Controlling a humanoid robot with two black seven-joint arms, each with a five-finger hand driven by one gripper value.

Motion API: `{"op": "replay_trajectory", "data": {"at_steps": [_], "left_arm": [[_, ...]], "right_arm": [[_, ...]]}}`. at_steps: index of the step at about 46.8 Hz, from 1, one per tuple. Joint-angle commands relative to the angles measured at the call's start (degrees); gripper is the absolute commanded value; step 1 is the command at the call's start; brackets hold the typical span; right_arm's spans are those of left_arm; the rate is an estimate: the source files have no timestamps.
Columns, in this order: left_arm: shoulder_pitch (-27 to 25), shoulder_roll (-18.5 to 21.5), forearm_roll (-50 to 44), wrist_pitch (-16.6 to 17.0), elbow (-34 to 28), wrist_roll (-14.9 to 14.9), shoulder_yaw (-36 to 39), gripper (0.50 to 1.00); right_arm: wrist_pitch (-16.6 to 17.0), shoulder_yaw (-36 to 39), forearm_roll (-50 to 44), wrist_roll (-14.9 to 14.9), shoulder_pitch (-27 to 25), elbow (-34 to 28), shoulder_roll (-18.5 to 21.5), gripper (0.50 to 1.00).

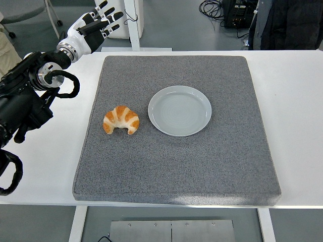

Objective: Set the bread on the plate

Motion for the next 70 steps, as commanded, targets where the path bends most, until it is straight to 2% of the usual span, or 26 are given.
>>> {"op": "replay_trajectory", "data": {"at_steps": [1,5,12,23,29,34,43,50,62,70], "left_arm": [[1.5,1.6,0.1,2.0,-3.9,0.0,0.3,0.996],[2.6,3.6,0.4,4.0,-9.0,0.1,0.7,0.996],[4.2,9.0,0.4,5.1,-19.1,0.1,6.0,0.996],[4.3,14.4,0.5,6.3,-28.1,0.1,10.1,0.996],[4.3,18.6,1.2,6.3,-33.3,0.1,11.6,0.996],[4.2,22.3,6.2,6.2,-36.9,0.1,11.5,0.996],[4.1,26.0,12.4,6.1,-41.0,0.2,11.7,0.996],[4.3,29.4,21.0,6.1,-45.0,0.0,11.6,0.996],[6.3,31.8,39.0,6.2,-49.0,-0.2,11.3,0.996],[6.0,33.9,46.5,5.8,-51.4,-0.1,11.4,0.996]], "right_arm": [[0.0,0.0,0.0,0.0,0.0,0.0,0.0,1.0],[0.0,0.0,0.0,0.0,0.0,0.0,0.0,1.0],[0.0,0.0,0.0,0.0,0.0,-0.1,0.0,1.0],[0.0,0.0,0.0,0.0,0.0,0.0,0.0,1.0],[0.0,0.0,0.0,0.0,0.0,0.0,0.0,1.0],[0.0,0.0,0.0,0.0,0.0,0.0,0.0,1.0],[0.0,0.0,0.0,0.0,0.0,0.0,0.0,1.0],[0.0,0.0,0.0,0.0,0.0,0.0,0.0,1.0],[0.0,0.0,0.0,0.0,0.0,0.0,0.0,1.0],[0.0,0.0,0.0,0.0,0.0,0.0,0.0,1.0]]}}
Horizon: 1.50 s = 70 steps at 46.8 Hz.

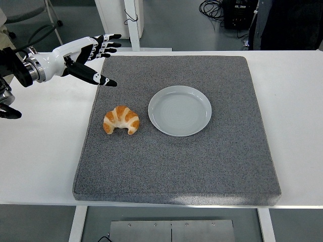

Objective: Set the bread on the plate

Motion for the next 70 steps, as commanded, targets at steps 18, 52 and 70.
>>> {"op": "replay_trajectory", "data": {"at_steps": [18,52,70], "left_arm": [[1.9,0.4,17.6,0.1,-2.7,-1.8,0.2,0.996],[10.1,-4.6,28.2,5.3,-2.5,-1.7,0.3,0.983],[11.6,-4.8,31.2,10.4,-1.8,-0.2,2.3,0.983]], "right_arm": [[0.0,0.0,0.0,0.0,0.0,0.0,0.0,1.0],[0.0,0.0,0.0,0.0,0.0,0.0,0.0,1.0],[0.0,0.0,0.0,0.0,0.0,0.0,0.0,1.0]]}}
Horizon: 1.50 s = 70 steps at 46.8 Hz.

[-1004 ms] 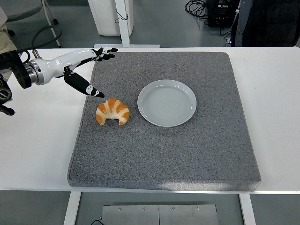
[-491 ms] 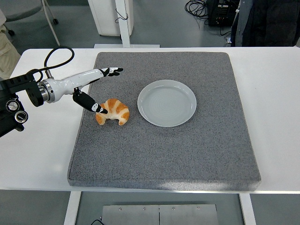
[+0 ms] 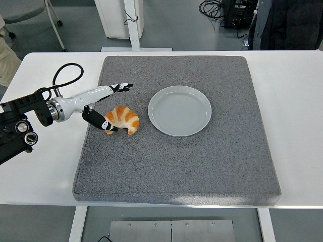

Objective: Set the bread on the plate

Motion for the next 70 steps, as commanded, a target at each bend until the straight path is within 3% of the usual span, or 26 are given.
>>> {"op": "replay_trajectory", "data": {"at_steps": [1,21,32,43,61,70], "left_arm": [[0.0,0.0,0.3,1.4,0.7,0.1,1.4,0.983],[-0.1,-3.3,0.6,3.2,3.6,-0.5,2.9,0.981],[-0.5,-4.6,1.0,6.1,5.1,-0.7,4.7,0.981],[-0.6,-6.8,1.0,6.8,8.2,-2.1,4.8,0.981],[-0.7,-6.9,0.8,7.3,9.1,-2.3,4.7,0.974],[-0.6,-6.9,1.0,7.2,9.1,-3.1,5.5,0.856]], "right_arm": [[0.0,0.0,0.0,0.0,0.0,0.0,0.0,1.0],[0.0,0.0,0.0,0.0,0.0,0.0,0.0,1.0],[0.0,0.0,0.1,0.0,0.0,0.0,0.0,1.0],[0.0,0.0,0.0,0.0,0.0,0.0,0.0,1.0],[0.0,0.0,0.0,0.0,0.0,0.0,0.0,1.0],[0.0,0.0,0.0,0.0,0.0,0.0,0.0,1.0]]}}
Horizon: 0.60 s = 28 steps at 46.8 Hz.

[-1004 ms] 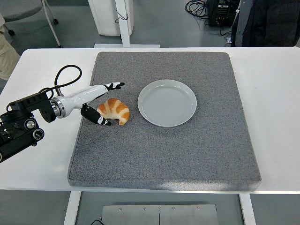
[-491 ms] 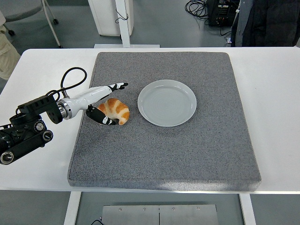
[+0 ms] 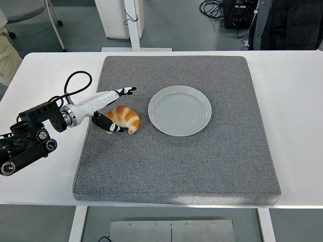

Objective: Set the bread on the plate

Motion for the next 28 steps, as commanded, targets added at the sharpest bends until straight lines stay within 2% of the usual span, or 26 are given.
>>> {"op": "replay_trajectory", "data": {"at_steps": [1,4,11,15,18,22,28], "left_arm": [[0.0,0.0,0.0,0.0,0.0,-0.2,1.1,0.836],[0.0,0.0,0.0,0.0,0.0,-0.3,1.8,0.786],[0.0,-0.1,-0.2,0.0,0.0,-0.3,1.9,0.718],[0.0,-0.2,-0.2,0.0,0.0,-0.3,1.9,0.577],[-0.1,-0.2,-0.3,0.0,-0.1,-0.3,1.8,0.5],[-0.4,-0.4,-0.4,-0.1,-0.2,-0.6,1.7,0.5],[-1.8,0.2,-0.9,-0.1,-0.6,-2.9,1.8,0.5]], "right_arm": [[0.0,0.0,0.0,0.0,0.0,0.0,0.0,1.0],[0.0,0.0,0.0,0.0,0.0,0.0,0.0,1.0],[0.0,0.0,0.0,0.0,0.0,0.0,0.0,1.0],[0.0,0.0,0.0,0.0,0.0,0.0,0.0,1.0],[0.0,0.0,0.0,0.0,0.0,0.0,0.0,1.0],[0.0,0.0,0.0,0.0,0.0,0.0,0.0,1.0],[0.0,0.0,0.0,0.0,0.0,0.0,0.0,1.0]]}}
